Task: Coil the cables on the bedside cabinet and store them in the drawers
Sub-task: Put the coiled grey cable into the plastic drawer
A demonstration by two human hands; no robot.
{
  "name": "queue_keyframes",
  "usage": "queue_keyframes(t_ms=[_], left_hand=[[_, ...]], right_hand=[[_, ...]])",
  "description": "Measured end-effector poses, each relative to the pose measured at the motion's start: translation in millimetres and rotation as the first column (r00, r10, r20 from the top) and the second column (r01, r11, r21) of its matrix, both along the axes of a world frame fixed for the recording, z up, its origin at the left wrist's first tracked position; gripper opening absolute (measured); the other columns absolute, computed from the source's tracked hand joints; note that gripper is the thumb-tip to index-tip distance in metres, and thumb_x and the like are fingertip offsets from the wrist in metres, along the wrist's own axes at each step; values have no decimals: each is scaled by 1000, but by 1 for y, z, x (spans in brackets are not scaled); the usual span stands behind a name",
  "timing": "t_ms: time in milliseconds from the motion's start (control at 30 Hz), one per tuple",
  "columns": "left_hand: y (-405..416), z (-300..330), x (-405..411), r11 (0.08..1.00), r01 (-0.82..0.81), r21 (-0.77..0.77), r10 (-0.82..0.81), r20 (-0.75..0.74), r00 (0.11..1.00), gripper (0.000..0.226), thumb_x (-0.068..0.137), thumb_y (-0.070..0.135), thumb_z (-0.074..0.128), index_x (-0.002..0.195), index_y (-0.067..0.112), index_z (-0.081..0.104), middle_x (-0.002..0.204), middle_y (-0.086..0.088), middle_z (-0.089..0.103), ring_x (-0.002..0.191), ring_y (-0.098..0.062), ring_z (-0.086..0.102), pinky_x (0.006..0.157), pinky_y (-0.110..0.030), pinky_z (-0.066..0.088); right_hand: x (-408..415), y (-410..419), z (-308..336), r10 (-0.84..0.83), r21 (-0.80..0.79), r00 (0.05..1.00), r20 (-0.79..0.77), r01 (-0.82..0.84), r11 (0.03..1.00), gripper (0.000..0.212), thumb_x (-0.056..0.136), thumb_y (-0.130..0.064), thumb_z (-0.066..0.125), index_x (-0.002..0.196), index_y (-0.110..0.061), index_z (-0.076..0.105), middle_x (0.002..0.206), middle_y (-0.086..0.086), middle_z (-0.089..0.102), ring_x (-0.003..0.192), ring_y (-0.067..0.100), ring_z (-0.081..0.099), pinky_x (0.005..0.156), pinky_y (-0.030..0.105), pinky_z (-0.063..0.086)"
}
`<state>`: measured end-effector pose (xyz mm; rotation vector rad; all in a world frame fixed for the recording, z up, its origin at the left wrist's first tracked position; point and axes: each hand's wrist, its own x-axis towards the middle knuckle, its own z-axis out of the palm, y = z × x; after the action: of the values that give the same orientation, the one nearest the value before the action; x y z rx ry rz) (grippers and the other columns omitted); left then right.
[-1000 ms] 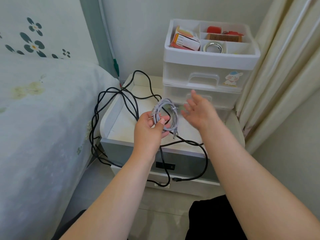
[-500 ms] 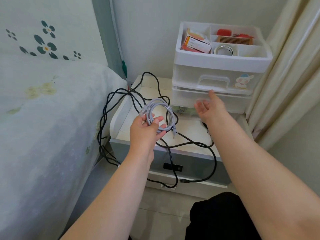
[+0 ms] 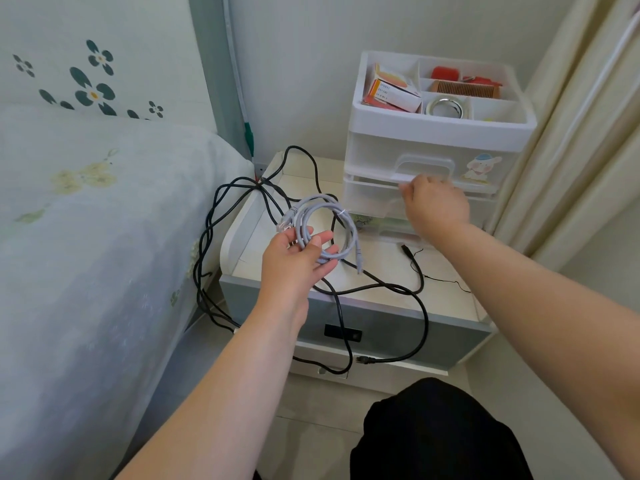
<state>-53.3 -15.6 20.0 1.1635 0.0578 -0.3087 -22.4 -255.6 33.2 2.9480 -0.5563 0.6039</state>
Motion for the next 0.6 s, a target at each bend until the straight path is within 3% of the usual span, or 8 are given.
queue_keyframes(t_ms=[167, 300, 433, 500, 567, 600], left_hand=[[-6, 1, -4, 999, 45, -30, -44, 29, 999, 10, 99, 8, 48, 107, 10, 54, 97, -5, 74, 94, -18, 71, 84, -36, 57], [-9, -1, -3, 997, 71, -27, -70, 28, 997, 12, 100, 11, 47, 110, 10, 53, 98, -3, 75, 94, -16, 71, 91, -37, 53], [-13, -1, -4, 997, 73, -34, -71, 41, 997, 14, 99, 11, 47, 111, 6, 54, 100, -4, 74, 93, -18, 72, 89, -36, 55], [-15, -2, -5, 997, 69, -27, -67, 46, 997, 12, 99, 11, 49, 108, 7, 55, 100, -5, 74, 94, -19, 72, 87, -35, 56], [-19, -1, -7, 997, 66, -35, -65, 42, 997, 9, 98, 11, 50, 103, 9, 57, 102, -6, 73, 93, -21, 71, 85, -34, 57], [-21, -1, -8, 996, 66, -53, -64, 35, 997, 8, 98, 11, 50, 102, 8, 57, 101, -8, 73, 92, -21, 72, 84, -33, 57]], right_hand=[[9, -11, 16, -50, 151, 996, -71, 61, 987, 47, 102, -35, 23, 103, -6, 60, 100, 20, 64, 85, 35, 57, 66, 34, 38], [4, -14, 17, -12, 195, 993, -121, 35, 980, 42, 94, -53, 37, 92, -15, 55, 91, 10, 63, 78, 29, 54, 62, 32, 42], [-9, -10, 27, 11, 243, 974, -225, 45, 969, 52, 87, -62, 44, 122, -23, 46, 118, 4, 61, 96, 29, 60, 69, 35, 46], [-24, 6, 33, 74, 166, 997, 30, -78, 983, 49, 91, -55, 44, 128, -22, 46, 125, 4, 57, 99, 30, 61, 68, 35, 45], [-45, 35, 37, 365, -16, 880, 304, -379, 925, 42, 92, -49, 47, 121, -19, 56, 116, 4, 62, 95, 28, 62, 66, 33, 48], [-55, 50, 34, 541, -125, 786, 299, -530, 839, 40, 92, -47, 49, 117, -19, 61, 110, 3, 65, 92, 26, 63, 64, 33, 50]])
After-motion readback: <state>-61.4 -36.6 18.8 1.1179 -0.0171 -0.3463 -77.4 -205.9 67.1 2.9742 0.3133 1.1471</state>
